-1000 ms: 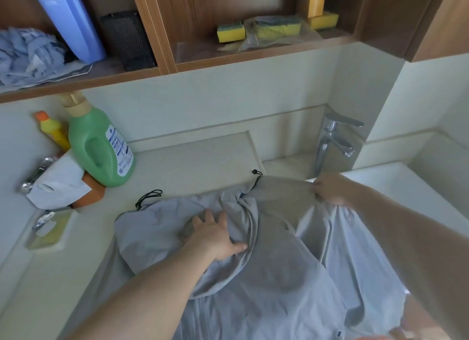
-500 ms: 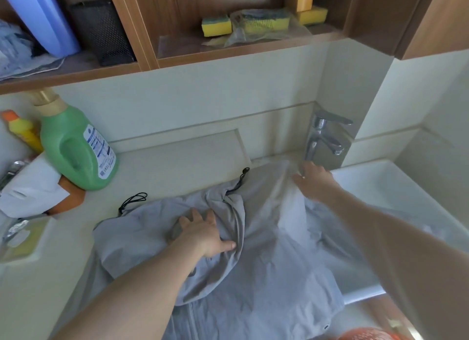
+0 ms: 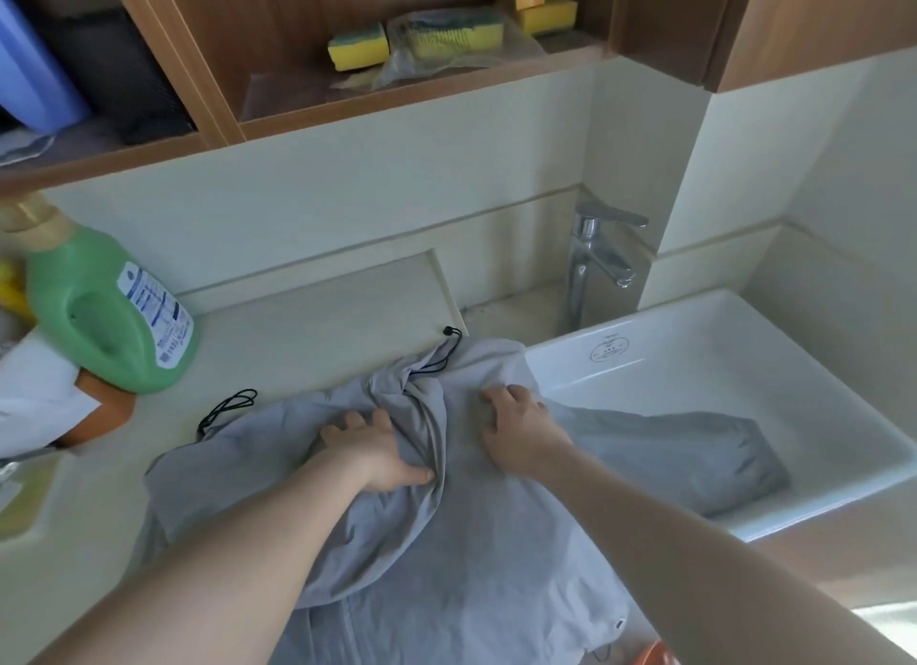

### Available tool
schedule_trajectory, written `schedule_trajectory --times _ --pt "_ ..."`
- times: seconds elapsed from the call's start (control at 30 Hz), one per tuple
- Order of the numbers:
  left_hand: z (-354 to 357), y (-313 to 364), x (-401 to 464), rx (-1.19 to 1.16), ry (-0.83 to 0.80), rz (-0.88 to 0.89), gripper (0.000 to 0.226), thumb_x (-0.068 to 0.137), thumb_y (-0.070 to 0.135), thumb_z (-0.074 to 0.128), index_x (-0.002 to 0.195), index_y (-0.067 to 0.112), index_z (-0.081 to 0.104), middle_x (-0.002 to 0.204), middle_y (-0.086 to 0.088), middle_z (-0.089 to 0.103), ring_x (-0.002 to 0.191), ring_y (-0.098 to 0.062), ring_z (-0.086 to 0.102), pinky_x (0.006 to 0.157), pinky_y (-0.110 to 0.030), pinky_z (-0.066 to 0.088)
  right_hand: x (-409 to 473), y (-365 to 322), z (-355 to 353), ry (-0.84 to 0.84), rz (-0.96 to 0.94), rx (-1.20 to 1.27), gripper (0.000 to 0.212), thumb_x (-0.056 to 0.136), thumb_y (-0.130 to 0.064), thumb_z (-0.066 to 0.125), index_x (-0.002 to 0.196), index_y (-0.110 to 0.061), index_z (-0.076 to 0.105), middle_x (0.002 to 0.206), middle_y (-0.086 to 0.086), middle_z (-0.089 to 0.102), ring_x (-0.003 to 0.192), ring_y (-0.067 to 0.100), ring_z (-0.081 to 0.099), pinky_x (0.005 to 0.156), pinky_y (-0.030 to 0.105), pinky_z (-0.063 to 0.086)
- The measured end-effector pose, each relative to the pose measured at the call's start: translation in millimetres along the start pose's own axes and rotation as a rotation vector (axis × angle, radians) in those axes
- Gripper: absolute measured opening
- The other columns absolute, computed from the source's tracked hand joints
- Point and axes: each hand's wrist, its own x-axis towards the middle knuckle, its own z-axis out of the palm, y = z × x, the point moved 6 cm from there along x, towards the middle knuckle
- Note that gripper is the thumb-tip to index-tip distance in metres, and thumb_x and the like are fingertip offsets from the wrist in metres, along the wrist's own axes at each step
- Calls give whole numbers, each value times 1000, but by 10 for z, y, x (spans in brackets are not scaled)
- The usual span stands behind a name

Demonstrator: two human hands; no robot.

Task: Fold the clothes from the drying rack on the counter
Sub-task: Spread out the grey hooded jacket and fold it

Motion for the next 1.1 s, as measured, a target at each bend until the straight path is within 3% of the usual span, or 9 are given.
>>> schedule_trajectory --times 0.1,0.2,0.4,0.5,0.63,0.7,0.83,1.03,1.1 --pt "22 -189 54 -169 65 21 113 71 91 48 161 29 17 165 -11 19 151 -41 18 119 -49 27 17 -129 -65 133 10 -156 54 93 -31 48 146 -24 37 158 6 22 143 36 24 115 53 29" --pt "-58 -512 -18 -386 339 4 70 93 65 51 146 19 47 150 -14 46 140 -34 40 113 -40 36 -20 -648 -64 277 -202 -190 49 94 -33 48 142 -25 45 163 6 21 152 32 10 121 57 11" --pt "94 -1546 -547 -481 856 -153 23 78 11 60 99 3 63 96 -21 65 90 -44 61 75 -46 53 -268 -1839 636 83 -573 -265 50 95 -33 46 144 -23 44 163 6 20 154 33 5 120 66 1" --pt "451 -2078 -912 -470 845 -327 16 80 17 56 92 5 56 93 -17 57 86 -41 55 72 -51 51 -403 -2321 978 -30 -706 -353 56 97 -32 46 151 -22 36 164 7 13 153 35 -1 120 67 -3" --pt "1049 -2474 -1288 -565 535 -439 13 93 32 55 92 19 54 93 0 55 91 -28 60 73 -36 46 -685 -2904 1397 -73 -900 -350 54 99 -43 45 147 -19 40 159 4 24 151 34 9 121 64 6" --pt "1270 -2452 -1322 -564 378 -369 35 88 57 55 85 21 56 86 1 59 90 -27 66 71 -35 48 -778 -3063 1570 -142 -925 -330 61 94 -55 47 145 -21 42 156 2 31 150 30 16 119 61 17" --pt "1477 -2380 -1408 -419 218 -386 93 65 87 45 131 21 50 127 -1 53 124 -25 50 102 -39 43 -749 -3075 1824 -264 -805 -335 74 91 -59 50 154 -27 28 159 1 23 150 30 18 116 62 24" --pt "1328 -2502 -1368 -382 335 -273 21 85 37 57 98 22 50 107 -4 57 107 -31 61 80 -36 49 -495 -2976 1860 -191 -692 -275 65 96 -38 46 155 -16 30 158 7 34 147 30 30 120 51 26" --pt "1180 -2764 -1360 -377 315 -239 18 89 32 56 102 20 52 107 -7 61 107 -33 62 80 -35 46 -445 -2930 1884 -199 -687 -304 67 93 -36 48 155 -15 29 156 8 36 147 29 30 121 48 27"
